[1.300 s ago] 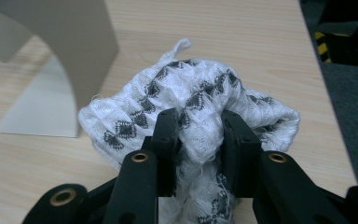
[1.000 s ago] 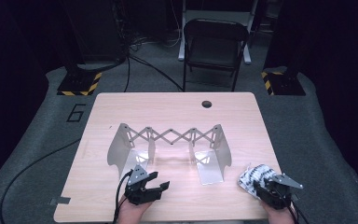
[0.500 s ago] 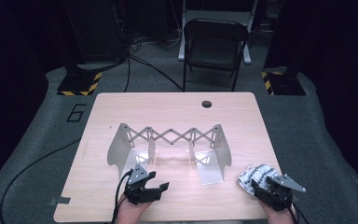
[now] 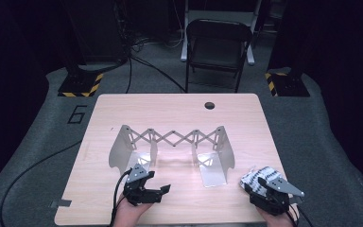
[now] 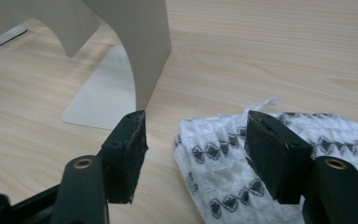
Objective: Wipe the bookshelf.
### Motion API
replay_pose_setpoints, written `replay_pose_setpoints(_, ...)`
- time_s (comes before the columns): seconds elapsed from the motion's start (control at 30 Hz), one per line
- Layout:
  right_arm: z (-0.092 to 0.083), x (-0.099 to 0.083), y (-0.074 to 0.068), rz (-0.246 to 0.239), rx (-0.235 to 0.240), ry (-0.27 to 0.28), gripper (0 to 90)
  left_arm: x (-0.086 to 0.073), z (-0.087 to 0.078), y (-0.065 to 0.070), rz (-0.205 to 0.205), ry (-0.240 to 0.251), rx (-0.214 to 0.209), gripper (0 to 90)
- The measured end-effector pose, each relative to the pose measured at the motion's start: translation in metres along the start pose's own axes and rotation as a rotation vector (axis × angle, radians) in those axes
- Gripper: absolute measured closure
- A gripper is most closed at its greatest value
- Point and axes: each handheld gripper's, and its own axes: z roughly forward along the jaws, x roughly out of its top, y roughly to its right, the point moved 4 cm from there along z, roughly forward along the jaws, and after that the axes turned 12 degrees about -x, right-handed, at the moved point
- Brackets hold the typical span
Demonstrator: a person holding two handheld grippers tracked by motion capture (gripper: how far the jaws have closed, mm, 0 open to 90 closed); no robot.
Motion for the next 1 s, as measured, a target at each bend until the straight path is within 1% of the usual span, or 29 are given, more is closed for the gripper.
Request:
replay_pose_setpoints(0.03, 0.0, 0.0, -0.001, -0.015, 0.004, 0.006, 34.9, 0.001, -0.002, -0.002, 0.032, -0.012, 0.003, 15.6)
replay_pose_setpoints(0.07, 0.0, 0.0, -0.002, -0.035, 0.009, 0.013, 35.4, 0.001, -0.002, -0.001, 0.005, -0.004, 0.006, 15.7)
replay_pose_setpoints(0.1, -0.001, 0.0, -0.003, -0.044, 0.014, 0.012, 36.3, 0.001, -0.002, -0.001, 0.002, -0.006, 0.01, 15.7)
replay_pose_setpoints(0.13, -0.001, 0.001, -0.003, -0.044, 0.022, 0.012, 36.7, 0.001, -0.003, -0.003, 0.009, -0.009, 0.017, 15.9)
replay_pose_setpoints(0.17, -0.003, 0.002, -0.003, -0.037, 0.032, -0.002, 36.8, 0.002, -0.005, -0.003, -0.002, -0.009, 0.01, 15.9)
replay_pose_setpoints(0.2, -0.004, 0.005, -0.004, -0.014, 0.052, -0.01, 35.7, 0.002, -0.007, -0.003, -0.006, -0.008, 0.01, 15.7)
replay_pose_setpoints(0.23, -0.006, 0.007, -0.003, -0.014, 0.065, -0.008, 34.6, 0.002, -0.008, -0.003, -0.012, -0.004, 0.012, 15.9)
replay_pose_setpoints(0.27, -0.007, 0.009, -0.003, -0.016, 0.074, -0.008, 33.8, 0.003, -0.011, -0.005, -0.008, -0.008, 0.024, 16.9)
replay_pose_setpoints(0.3, -0.01, 0.013, -0.004, -0.021, 0.086, -0.006, 31.3, 0.004, -0.013, -0.005, -0.013, -0.009, 0.029, 18.8)
replay_pose_setpoints(0.33, -0.011, 0.015, -0.004, -0.018, 0.096, -0.004, 29.3, 0.005, -0.016, -0.006, -0.007, -0.007, 0.035, 19.8)
replay_pose_setpoints(0.37, -0.012, 0.018, -0.005, -0.018, 0.11, 0.0, 27.2, 0.007, -0.019, -0.006, -0.011, 0.002, 0.041, 21.2)
replay_pose_setpoints(0.4, -0.013, 0.022, -0.006, -0.026, 0.126, 0.004, 25.9, 0.009, -0.023, -0.007, -0.008, 0.015, 0.053, 23.2)
replay_pose_setpoints(0.43, -0.015, 0.025, -0.007, -0.036, 0.146, 0.008, 23.9, 0.01, -0.025, -0.008, -0.005, 0.018, 0.061, 24.9)
replay_pose_setpoints(0.53, -0.015, 0.032, -0.012, -0.038, 0.152, 0.026, 21.5, 0.015, -0.033, -0.011, 0.028, 0.015, 0.105, 28.6)
replay_pose_setpoints(0.57, -0.016, 0.034, -0.013, -0.043, 0.156, 0.033, 23.3, 0.017, -0.035, -0.013, 0.04, 0.013, 0.117, 29.8)
replay_pose_setpoints(0.6, -0.016, 0.037, -0.016, -0.038, 0.165, 0.044, 26.0, 0.019, -0.038, -0.015, 0.046, 0.008, 0.126, 31.4)
replay_pose_setpoints(0.63, -0.017, 0.039, -0.017, -0.053, 0.164, 0.057, 29.2, 0.021, -0.04, -0.017, 0.048, 0.009, 0.132, 33.0)
replay_pose_setpoints(0.67, -0.018, 0.04, -0.019, -0.071, 0.159, 0.062, 31.5, 0.024, -0.041, -0.019, 0.047, 0.02, 0.144, 34.1)
replay_pose_setpoints(0.7, -0.018, 0.042, -0.023, -0.089, 0.155, 0.067, 34.9, 0.026, -0.042, -0.02, 0.038, 0.029, 0.15, 35.3)
replay_pose_setpoints(0.73, -0.018, 0.043, -0.024, -0.108, 0.153, 0.063, 37.2, 0.028, -0.044, -0.022, 0.034, 0.017, 0.151, 36.8)
replay_pose_setpoints(0.8, -0.017, 0.045, -0.028, -0.128, 0.161, 0.066, 39.1, 0.033, -0.044, -0.024, 0.026, 0.034, 0.163, 38.9)
replay_pose_setpoints(0.83, -0.017, 0.046, -0.029, -0.13, 0.166, 0.059, 39.4, 0.037, -0.043, -0.024, 0.035, 0.04, 0.174, 39.5)
replay_pose_setpoints(0.87, -0.017, 0.048, -0.03, -0.119, 0.17, 0.065, 39.4, 0.04, -0.043, -0.025, 0.04, 0.044, 0.171, 40.4)
replay_pose_setpoints(0.9, -0.018, 0.049, -0.03, -0.123, 0.181, 0.067, 39.4, 0.044, -0.042, -0.025, 0.043, 0.051, 0.178, 41.2)
replay_pose_setpoints(0.93, -0.018, 0.051, -0.03, -0.109, 0.183, 0.073, 39.3, 0.047, -0.042, -0.027, 0.048, 0.053, 0.184, 42.5)
replay_pose_setpoints(0.97, -0.019, 0.054, -0.03, -0.104, 0.191, 0.081, 39.4, 0.051, -0.039, -0.028, 0.04, 0.065, 0.194, 43.3)
replay_pose_setpoints(1.0, -0.02, 0.056, -0.03, -0.1, 0.2, 0.088, 39.3, 0.054, -0.038, -0.029, 0.033, 0.063, 0.194, 44.0)
